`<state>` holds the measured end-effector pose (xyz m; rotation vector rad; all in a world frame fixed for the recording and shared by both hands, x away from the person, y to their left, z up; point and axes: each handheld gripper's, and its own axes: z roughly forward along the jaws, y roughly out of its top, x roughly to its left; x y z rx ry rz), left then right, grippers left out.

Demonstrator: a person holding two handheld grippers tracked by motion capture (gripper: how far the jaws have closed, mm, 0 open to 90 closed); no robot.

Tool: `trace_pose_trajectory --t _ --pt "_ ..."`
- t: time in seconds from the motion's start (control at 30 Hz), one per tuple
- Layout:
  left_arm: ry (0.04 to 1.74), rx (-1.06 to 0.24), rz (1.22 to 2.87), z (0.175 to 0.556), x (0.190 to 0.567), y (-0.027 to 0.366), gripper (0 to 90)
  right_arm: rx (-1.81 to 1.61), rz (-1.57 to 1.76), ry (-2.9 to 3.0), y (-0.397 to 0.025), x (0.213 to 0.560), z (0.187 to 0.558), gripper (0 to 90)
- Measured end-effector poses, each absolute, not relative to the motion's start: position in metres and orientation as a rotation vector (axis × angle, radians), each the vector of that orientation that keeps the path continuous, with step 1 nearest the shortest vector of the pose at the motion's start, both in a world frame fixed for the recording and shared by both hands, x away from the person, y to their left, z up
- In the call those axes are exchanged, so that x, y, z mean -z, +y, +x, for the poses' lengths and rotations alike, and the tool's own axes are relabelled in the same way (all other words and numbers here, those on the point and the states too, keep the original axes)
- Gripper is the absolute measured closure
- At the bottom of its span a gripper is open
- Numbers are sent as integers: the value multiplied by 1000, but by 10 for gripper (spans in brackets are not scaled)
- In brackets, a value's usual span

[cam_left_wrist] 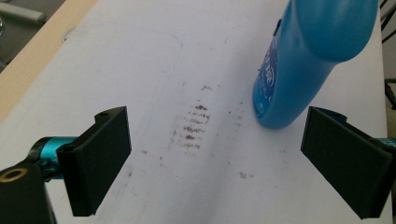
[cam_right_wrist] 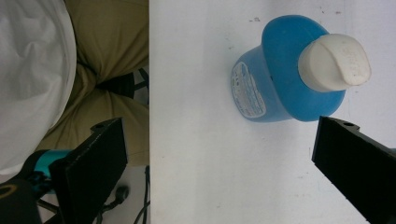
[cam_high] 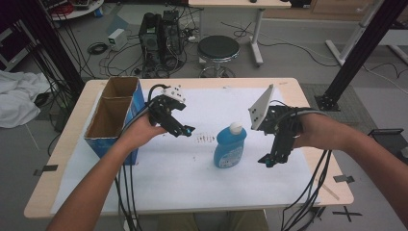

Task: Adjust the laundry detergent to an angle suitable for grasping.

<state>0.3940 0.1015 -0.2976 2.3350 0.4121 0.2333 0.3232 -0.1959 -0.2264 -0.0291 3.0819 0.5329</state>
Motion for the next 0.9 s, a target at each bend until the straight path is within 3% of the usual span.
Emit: trace_pose_trajectory --t 0.9 --pt "376 -189 2111 355 333 60 84 -521 -29 3090 -195 226 325 26"
